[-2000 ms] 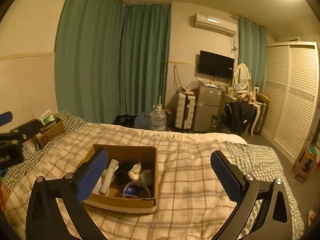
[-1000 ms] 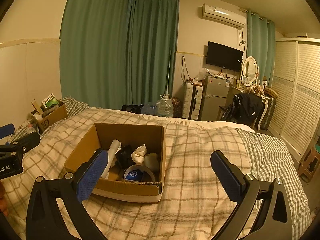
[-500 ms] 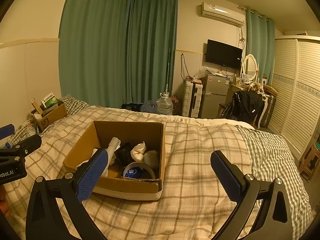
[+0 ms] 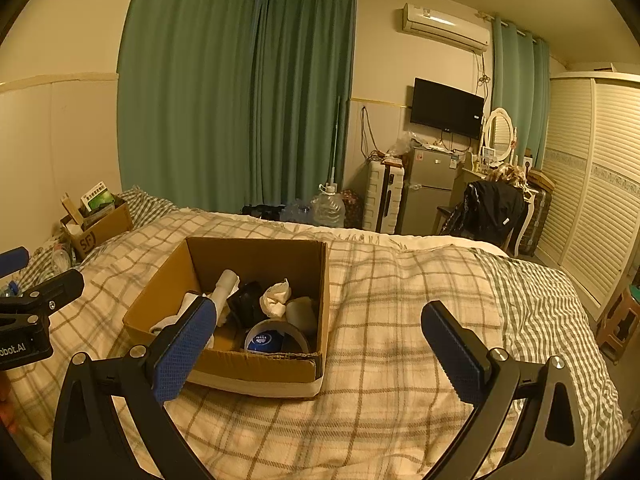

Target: Organize objects

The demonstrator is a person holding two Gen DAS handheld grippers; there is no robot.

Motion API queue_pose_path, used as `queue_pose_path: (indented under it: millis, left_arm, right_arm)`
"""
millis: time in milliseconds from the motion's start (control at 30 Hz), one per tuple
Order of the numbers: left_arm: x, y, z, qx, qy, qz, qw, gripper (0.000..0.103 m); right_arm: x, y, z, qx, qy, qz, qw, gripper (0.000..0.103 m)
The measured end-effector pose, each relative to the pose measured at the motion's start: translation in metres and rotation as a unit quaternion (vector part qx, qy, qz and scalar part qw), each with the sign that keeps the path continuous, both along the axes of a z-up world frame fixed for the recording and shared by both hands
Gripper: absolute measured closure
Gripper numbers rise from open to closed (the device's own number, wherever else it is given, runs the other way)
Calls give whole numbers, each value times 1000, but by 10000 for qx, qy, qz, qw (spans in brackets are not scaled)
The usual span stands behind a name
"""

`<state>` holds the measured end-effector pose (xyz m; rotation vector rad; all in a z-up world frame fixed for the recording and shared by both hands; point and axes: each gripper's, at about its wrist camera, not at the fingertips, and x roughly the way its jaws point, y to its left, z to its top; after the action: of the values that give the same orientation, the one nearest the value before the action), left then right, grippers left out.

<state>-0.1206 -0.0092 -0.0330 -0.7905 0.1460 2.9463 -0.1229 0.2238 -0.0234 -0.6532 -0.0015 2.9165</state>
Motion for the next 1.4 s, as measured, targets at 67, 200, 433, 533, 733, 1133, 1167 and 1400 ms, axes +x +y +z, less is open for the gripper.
queue_pose_path:
  millis: [67, 200, 433, 533, 733, 1133, 1167, 1400]
  left_arm:
    - [0, -1, -1, 24, -14, 6, 10000, 0]
    - [1, -1, -1, 27, 6, 10, 10000, 0]
    - [1, -2, -3, 23, 24, 38, 10000, 0]
    - [1, -4, -2, 70, 42, 45, 10000, 0]
    - [0, -5, -4, 70, 36, 110, 9999, 0]
    - [1, -3, -6, 25, 69, 64, 10000, 0]
    - [2, -4, -6, 31, 64, 62, 10000, 0]
    - [1, -2, -6, 4, 69, 57, 10000, 0]
  right_arm:
    - [0, -1, -1, 16, -10, 21, 10000, 1]
    - [0, -3, -1, 25, 1, 37, 10000, 0]
    - [0, -4, -3, -1, 38, 0, 10000, 0]
    - [0, -5, -3, 24, 85, 10, 10000, 1]
    - [-1, -6, -5, -2, 67, 17, 10000, 0]
    - [-1, -7, -9, 11, 18, 23, 10000, 0]
    - [-1, -7, -9, 8, 18, 24, 10000, 0]
    - [-1, -7, -10, 4, 19, 27, 10000, 0]
